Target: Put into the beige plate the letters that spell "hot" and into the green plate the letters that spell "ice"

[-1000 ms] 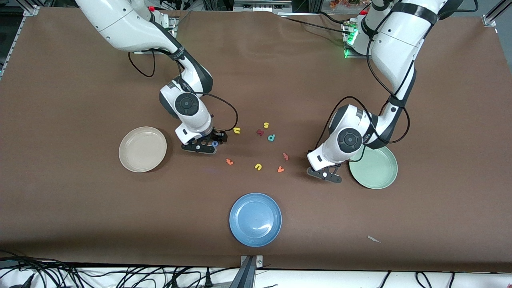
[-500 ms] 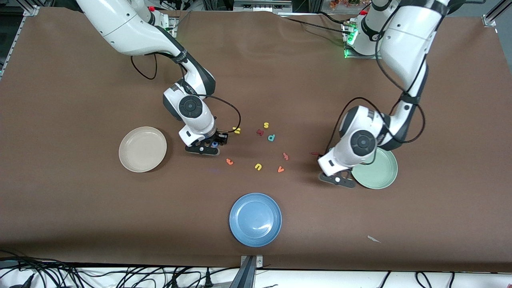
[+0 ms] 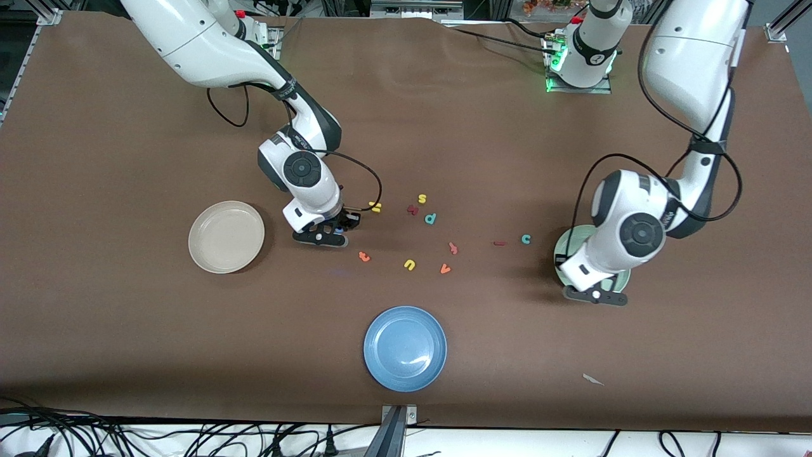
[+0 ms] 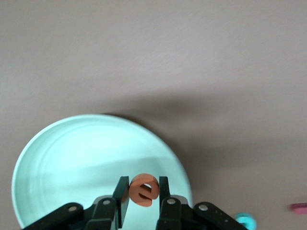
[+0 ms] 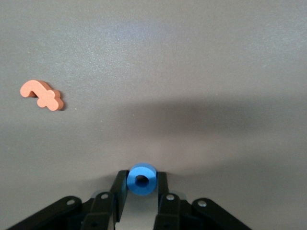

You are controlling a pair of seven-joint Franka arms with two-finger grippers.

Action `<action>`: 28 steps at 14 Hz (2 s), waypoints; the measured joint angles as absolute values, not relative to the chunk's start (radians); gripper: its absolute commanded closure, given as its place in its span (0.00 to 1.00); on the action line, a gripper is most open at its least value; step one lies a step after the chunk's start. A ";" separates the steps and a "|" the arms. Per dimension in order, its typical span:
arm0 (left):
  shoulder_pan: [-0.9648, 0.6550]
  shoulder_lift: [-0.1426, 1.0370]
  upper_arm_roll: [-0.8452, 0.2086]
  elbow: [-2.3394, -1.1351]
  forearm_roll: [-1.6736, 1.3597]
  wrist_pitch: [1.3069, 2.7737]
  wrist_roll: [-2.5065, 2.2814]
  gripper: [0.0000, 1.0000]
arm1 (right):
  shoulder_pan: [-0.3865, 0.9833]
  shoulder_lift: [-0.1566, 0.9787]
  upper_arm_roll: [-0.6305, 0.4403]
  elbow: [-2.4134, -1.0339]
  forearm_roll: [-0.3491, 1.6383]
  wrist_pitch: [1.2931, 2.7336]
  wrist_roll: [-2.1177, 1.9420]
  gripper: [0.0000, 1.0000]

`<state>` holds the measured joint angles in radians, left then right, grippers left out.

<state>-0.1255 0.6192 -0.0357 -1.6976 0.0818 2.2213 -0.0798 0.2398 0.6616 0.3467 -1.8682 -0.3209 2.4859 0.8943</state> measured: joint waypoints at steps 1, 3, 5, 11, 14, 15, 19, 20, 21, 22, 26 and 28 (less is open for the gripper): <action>-0.117 0.623 -0.036 -1.710 0.082 2.221 -0.082 0.00 | 0.240 0.661 0.347 -1.868 -0.322 2.483 0.895 0.80; -0.118 0.625 -0.043 -1.718 0.082 2.221 -0.103 0.00 | 0.240 0.661 0.347 -1.868 -0.322 2.483 0.896 0.84; -0.126 0.624 -0.055 -1.718 0.082 2.216 -0.115 0.00 | 0.240 0.665 0.347 -1.854 -0.323 2.483 0.896 0.84; -0.147 0.600 -0.179 -1.754 0.082 2.171 -0.123 0.32 | 0.205 0.662 0.322 -1.700 -0.329 2.273 0.735 0.86; -0.160 0.559 -0.216 -1.817 0.082 2.185 -0.134 0.36 | 0.194 0.631 0.267 -1.695 -0.330 2.197 0.580 0.86; -0.162 0.553 -0.216 -1.845 0.082 2.226 -0.134 0.38 | 0.193 0.613 0.247 -1.703 -0.330 2.187 0.536 0.86; -0.158 0.553 -0.212 -1.964 0.082 2.387 -0.133 0.49 | 0.142 0.526 0.200 -1.795 -0.329 2.207 0.365 0.85; -0.157 0.553 -0.211 -1.976 0.082 2.399 -0.133 0.52 | 0.110 0.507 0.198 -1.831 -0.329 2.241 0.321 0.85; -0.156 0.553 -0.211 -1.979 0.082 2.402 -0.133 0.54 | 0.076 0.490 0.196 -1.872 -0.329 2.286 0.276 0.85; -0.155 0.553 -0.210 -1.980 0.082 2.402 -0.133 0.53 | 0.042 0.479 0.195 -1.910 -0.329 2.333 0.233 0.85; -0.150 0.555 -0.205 -1.983 0.143 2.420 -0.142 0.53 | -0.068 0.475 0.194 -2.040 -0.318 2.527 0.079 0.58; -0.146 0.558 -0.205 -1.983 0.198 2.427 -0.181 0.53 | -0.074 0.475 0.195 -2.072 -0.315 2.562 0.070 0.00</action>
<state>-0.1461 0.5579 -0.2045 -1.9828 0.1985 2.4266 -0.1808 -0.0740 0.4747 0.1954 -2.0720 -0.3150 2.5623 0.0702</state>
